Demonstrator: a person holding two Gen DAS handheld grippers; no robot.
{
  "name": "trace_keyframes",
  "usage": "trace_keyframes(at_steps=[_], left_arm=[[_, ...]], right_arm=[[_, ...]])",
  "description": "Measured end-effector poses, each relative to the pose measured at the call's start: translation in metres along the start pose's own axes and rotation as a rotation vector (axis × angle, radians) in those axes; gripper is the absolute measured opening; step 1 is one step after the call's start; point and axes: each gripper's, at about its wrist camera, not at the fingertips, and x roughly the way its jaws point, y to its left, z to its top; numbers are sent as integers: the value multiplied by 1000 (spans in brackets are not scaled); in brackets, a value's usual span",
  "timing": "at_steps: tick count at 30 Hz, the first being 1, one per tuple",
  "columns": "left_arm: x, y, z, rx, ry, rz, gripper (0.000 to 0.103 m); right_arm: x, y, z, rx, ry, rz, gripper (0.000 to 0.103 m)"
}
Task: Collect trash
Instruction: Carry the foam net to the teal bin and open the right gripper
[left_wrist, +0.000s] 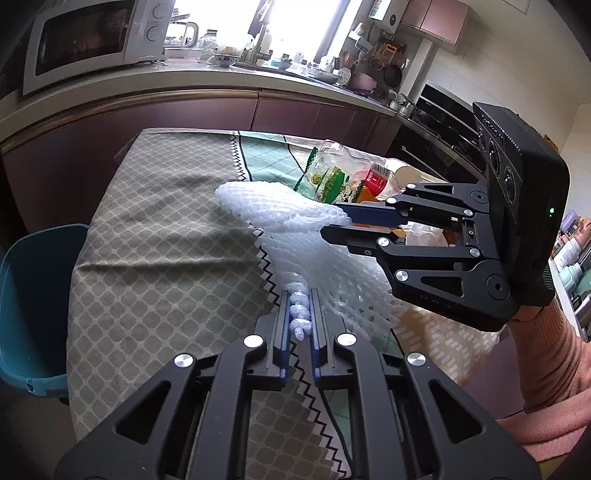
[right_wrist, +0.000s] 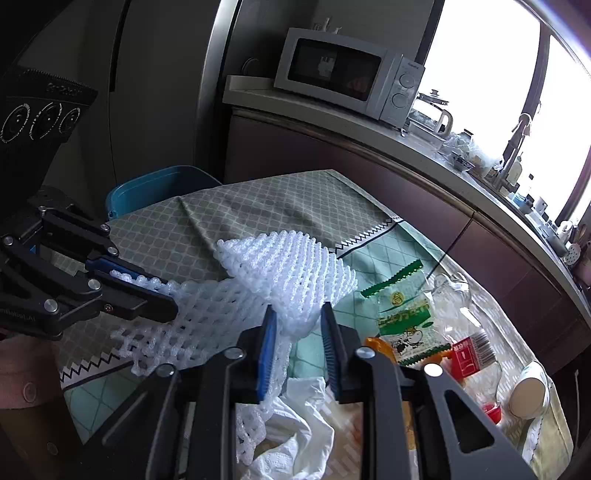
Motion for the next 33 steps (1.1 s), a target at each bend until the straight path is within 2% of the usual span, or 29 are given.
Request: trace_keyframes(at_steps=[4,12,18,25,33], left_arm=[[-4,8,-3,-20,-7,12,9],[-30,26,-5,-54,-59,50,9],[-71,57,-4,-86,-128,130,9],[-116,109,-1,-135,-189,256,9],[-142,178,-3,-202,-198,378,9]], right_arm=[[2,2,1,29,-7,20,10],[-18,-8,13,152,-90,78,9],[-21,2,31,173,-132,135,9],[-3,33,63,153,-144,229,9],[27,70,109,113,-128,322,9]])
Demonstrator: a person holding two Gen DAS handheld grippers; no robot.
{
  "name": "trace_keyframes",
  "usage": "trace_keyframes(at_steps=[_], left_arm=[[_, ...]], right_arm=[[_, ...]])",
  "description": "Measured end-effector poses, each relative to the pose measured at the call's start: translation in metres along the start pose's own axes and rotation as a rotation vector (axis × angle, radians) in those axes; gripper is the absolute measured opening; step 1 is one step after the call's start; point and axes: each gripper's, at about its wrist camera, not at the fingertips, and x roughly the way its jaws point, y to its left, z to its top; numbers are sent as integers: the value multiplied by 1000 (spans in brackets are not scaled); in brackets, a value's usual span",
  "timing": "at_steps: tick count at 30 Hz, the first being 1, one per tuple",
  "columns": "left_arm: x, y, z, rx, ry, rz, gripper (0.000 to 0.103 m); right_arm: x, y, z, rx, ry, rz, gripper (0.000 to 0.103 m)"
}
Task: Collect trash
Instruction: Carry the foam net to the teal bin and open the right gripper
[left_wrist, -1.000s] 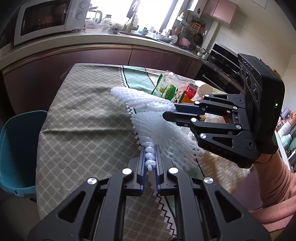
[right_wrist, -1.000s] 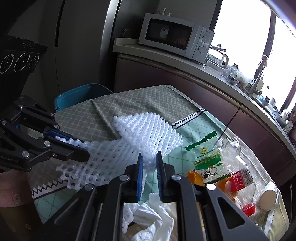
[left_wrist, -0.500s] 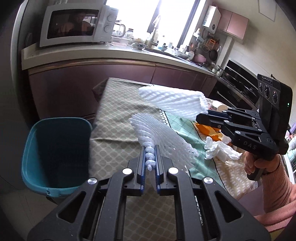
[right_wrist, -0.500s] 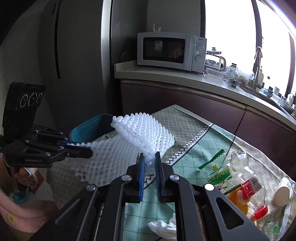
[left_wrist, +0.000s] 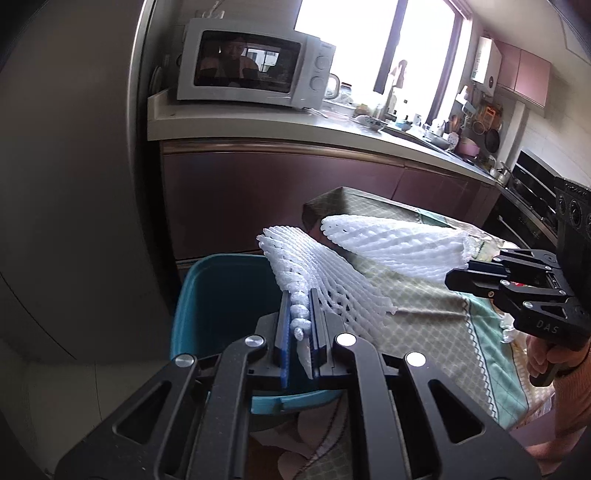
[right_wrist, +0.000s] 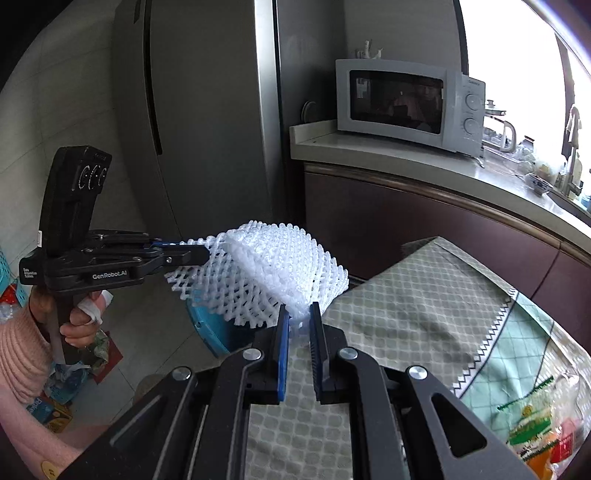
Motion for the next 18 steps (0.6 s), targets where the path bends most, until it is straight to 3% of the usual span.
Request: trace_keyframes(at_steps=[11,18], left_arm=[[59,58,-4,-42,84,70,9],[96,63,-10,-48,154,72,11]], right_arm=[[87,21,26,-2,147,4,9],[139,31,25,1,265,-22,10]])
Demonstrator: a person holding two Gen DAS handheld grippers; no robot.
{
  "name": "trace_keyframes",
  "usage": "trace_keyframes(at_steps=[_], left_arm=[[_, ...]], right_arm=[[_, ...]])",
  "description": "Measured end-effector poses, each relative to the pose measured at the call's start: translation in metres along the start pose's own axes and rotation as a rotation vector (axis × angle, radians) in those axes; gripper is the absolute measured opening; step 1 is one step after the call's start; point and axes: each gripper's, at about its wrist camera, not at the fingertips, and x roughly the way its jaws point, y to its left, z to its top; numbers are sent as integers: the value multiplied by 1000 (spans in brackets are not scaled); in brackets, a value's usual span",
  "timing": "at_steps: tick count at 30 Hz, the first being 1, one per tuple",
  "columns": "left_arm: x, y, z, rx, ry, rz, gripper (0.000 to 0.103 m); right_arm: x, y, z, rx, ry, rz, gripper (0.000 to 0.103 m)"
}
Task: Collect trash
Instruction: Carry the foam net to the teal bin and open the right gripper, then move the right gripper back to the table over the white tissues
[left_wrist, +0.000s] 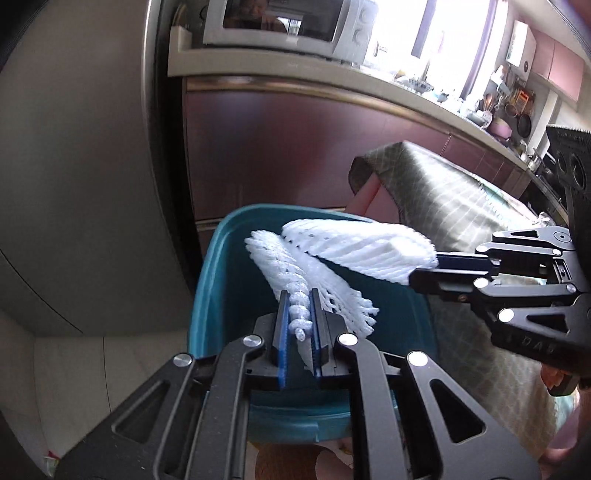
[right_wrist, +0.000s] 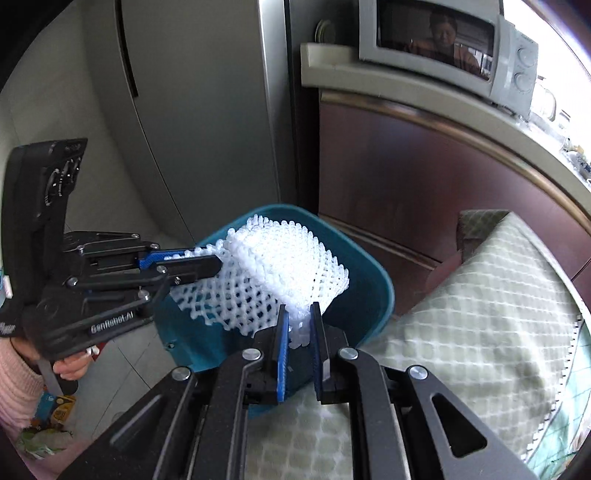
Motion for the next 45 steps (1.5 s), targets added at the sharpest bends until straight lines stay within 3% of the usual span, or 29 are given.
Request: trace_keyframes(at_steps=[5,7,8,14,17,28,33,39,45], left_arm=[[20,-4,-6,-13,24,11,16],[23,-5,-13,-22,29,7,16],[26,-5,-13,-25,33,8,17],[33,-10,-17,-30,43,23,21],[32,-11,-16,-41,34,33,30],[21,-28,-11,-23,-7,19,32],[-11,-56,-7,13,-84,-39,37],[-57,-118,-11,149,-177,-124,44],[-84,-185,-24,268,-201,-262,47]], right_arm=[[22,3,4,8,54,-40,20],[19,3,5,18,40,-49,38],[18,2,5,22,35,-52,40],[7,-5,-2,58,18,-21,42],[-3,-7,-8,68,-1,-7,46],[-61,-17,-44,149,-91,20,55],[-96,-19,-68,190,-157,29,62],[-147,-21,-107,232,-245,5,65],[-201,-34,-156,311,-314,-78,65]])
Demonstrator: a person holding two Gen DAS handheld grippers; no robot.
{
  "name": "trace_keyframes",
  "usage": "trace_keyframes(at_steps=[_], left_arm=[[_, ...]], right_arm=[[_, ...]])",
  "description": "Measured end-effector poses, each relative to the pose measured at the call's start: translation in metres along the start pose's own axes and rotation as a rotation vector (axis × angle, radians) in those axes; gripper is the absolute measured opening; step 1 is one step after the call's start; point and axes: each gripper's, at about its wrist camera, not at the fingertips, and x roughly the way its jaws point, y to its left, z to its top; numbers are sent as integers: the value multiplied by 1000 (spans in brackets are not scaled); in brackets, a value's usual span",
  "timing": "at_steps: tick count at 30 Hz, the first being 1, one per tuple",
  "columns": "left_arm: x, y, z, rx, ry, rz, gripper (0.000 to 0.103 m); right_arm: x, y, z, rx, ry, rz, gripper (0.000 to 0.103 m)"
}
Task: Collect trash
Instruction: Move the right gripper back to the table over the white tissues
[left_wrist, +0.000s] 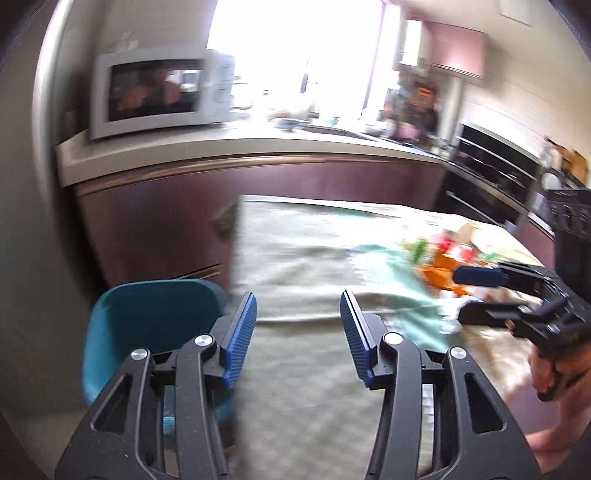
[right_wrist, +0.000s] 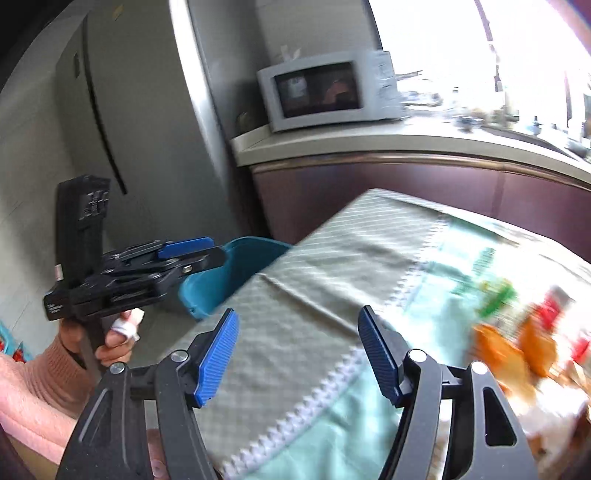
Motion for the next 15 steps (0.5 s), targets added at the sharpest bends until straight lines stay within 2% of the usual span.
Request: trace_keyframes(at_steps=[6,10,15], left_arm=[[20,-67,-3,75,40,-107,48],[36,-104,-7,95,74,-157,48],[55,-127,-11,109,98,-198,48]], right_arm=[[-43,-42,-17,86,-32,-112,65],[-63,-70,-29,144,-55,-154,65],[-78,-96,-40,191,-73,-194,65]])
